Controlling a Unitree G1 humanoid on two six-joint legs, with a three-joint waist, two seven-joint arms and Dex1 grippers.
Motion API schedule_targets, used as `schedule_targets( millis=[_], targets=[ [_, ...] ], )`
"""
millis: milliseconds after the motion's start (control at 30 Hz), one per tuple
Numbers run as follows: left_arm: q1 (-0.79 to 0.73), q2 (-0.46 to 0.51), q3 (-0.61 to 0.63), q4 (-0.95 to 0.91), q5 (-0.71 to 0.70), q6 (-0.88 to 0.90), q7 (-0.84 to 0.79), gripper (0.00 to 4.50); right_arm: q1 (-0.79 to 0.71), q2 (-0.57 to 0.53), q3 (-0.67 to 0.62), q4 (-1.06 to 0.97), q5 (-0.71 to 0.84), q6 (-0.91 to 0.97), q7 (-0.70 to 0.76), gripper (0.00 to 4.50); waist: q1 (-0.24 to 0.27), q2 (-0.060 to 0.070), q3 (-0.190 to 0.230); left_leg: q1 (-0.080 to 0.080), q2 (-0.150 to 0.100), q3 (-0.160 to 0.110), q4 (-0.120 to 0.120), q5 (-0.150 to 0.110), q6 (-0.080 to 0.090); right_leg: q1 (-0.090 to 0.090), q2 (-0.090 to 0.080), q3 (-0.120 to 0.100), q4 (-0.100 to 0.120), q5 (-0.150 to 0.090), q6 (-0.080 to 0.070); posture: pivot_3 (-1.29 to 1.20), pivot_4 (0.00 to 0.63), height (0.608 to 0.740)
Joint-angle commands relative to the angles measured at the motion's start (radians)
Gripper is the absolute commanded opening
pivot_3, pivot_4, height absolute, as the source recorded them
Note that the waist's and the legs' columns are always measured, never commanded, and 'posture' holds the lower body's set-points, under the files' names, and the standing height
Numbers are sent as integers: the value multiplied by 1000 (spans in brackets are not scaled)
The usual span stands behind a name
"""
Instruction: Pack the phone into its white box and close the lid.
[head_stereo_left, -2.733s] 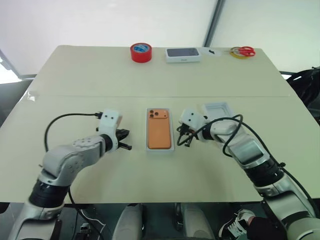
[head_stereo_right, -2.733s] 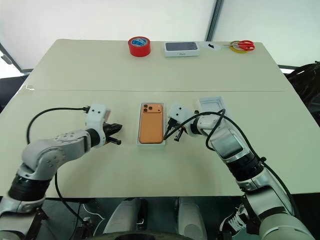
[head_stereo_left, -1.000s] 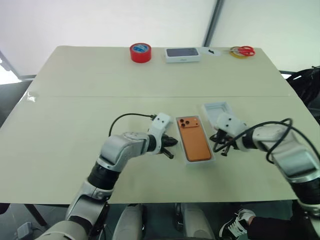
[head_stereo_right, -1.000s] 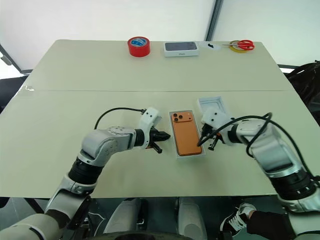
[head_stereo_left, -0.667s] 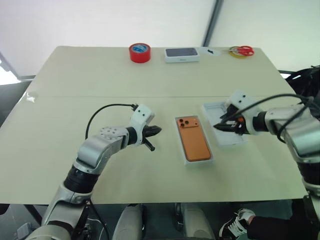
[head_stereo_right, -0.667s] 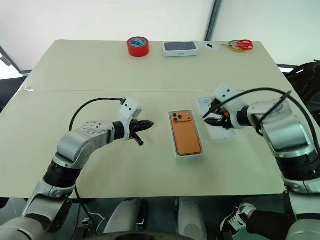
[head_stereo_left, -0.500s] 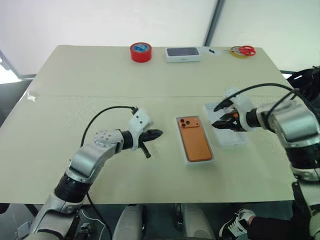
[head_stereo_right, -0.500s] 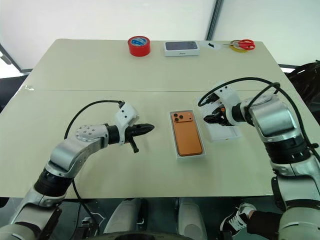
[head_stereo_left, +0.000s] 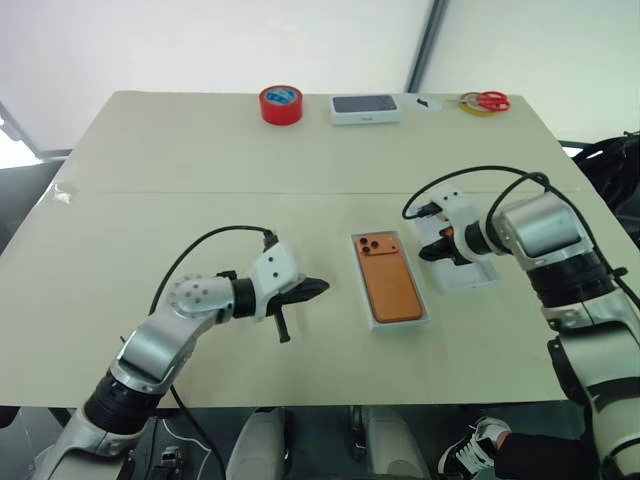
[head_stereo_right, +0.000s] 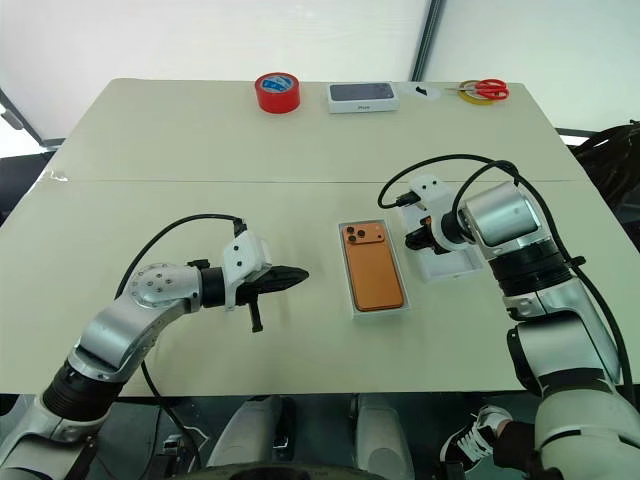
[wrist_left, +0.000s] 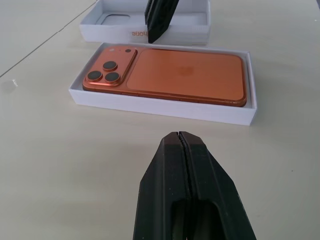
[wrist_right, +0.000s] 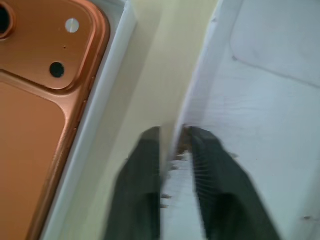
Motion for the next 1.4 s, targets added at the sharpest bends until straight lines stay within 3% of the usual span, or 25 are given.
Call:
schedule_targets(
  millis=[33, 233, 333, 467, 600, 700, 733, 800, 1033, 1133, 1200, 1367, 1400],
  targets=[
    [8, -6, 2, -24, 2, -17, -3, 0, -32, 7, -47, -19, 20, 42, -25, 30, 0, 0, 0, 0, 0, 0, 0, 0, 0, 0, 0, 0, 0, 0, 0, 0, 150, 732],
    [28, -17, 44, -27, -17, -19, 8, 0, -101, 31, -207, -11, 55, 115, -82, 30, -1, 1, 1, 0, 0, 0, 0, 0, 0, 0, 0, 0, 0, 1, 1, 0, 150, 732],
    [56, -27, 115, -19, -46, -7, 36, 0, -166, 72, -386, 1, 132, 170, -68, 30, -6, 2, 1, 0, 1, 0, 0, 0, 0, 0, 1, 0, 0, 2, 3, 0, 150, 732],
    [73, -41, 216, 7, -88, 15, 74, 0, -204, 138, -543, 41, 483, 199, -118, 30, -7, 2, 1, 0, 2, -1, -1, 0, 0, 0, 3, 0, 1, 2, 4, 0, 150, 732],
    [51, -40, 270, 43, -110, 28, 89, 0, -195, 232, -545, 168, 1010, 199, -424, 30, -15, 2, 1, 2, 3, -1, -1, 0, 0, 2, 4, 0, 1, 2, 3, 0, 150, 732],
    [33, -30, 273, 65, -102, 23, 85, 0, -141, 287, -506, 189, 1321, 199, -694, 30, -23, 2, 1, 1, 3, -1, -1, 0, 0, 2, 3, 0, 0, 3, 3, 0, 150, 732],
    [26, -28, 272, 72, -100, 21, 84, 0, -75, 269, -433, 153, 1527, 131, -850, 30, -24, 2, 1, 1, 3, -1, -1, 0, 0, 2, 3, 0, 1, 3, 3, 0, 150, 732],
    [18, -29, 268, 83, -98, 18, 85, 0, 27, 265, -361, 85, 1748, 34, -1055, 30, -18, 1, 1, 1, 3, -2, -1, 0, 0, 2, 3, 0, 1, 3, 3, 0, 150, 732],
    [-12, -64, 212, 110, -68, 9, 101, 0, 221, 397, -403, -121, 1782, -101, -1318, 30, -26, 2, 1, 1, 2, 1, 0, 0, 1, 1, 1, 1, 1, 3, 4, 0, 150, 732],
    [-36, -92, 172, 130, -52, 10, 106, 0, 261, 411, -415, -163, 1782, -123, -1379, 851, -21, 3, 1, 1, 3, -1, 0, 0, 1, 1, 3, 1, 1, 3, 4, 0, 150, 732],
    [-50, -109, 144, 143, -37, 6, 105, 0, 267, 398, -419, -172, 1782, -127, -1401, 1812, -21, 3, 1, 1, 3, -1, 0, 0, 1, 1, 3, 1, 1, 3, 4, 0, 150, 732],
    [-109, -187, 74, 200, 7, 4, 131, 0, 184, 156, -366, -193, 1758, -82, -1341, 4316, -21, 3, 2, 0, 2, 0, 0, -1, 1, 1, 2, 2, 0, 2, 3, 0, 150, 732],
    [-122, -203, 58, 212, 16, 2, 134, 0, 158, 104, -361, -204, 1727, -71, -1307, 4316, -21, 4, 2, 0, 2, 1, 0, -1, 1, 1, 2, 2, 0, 2, 3, 0, 150, 732]
  ],
)
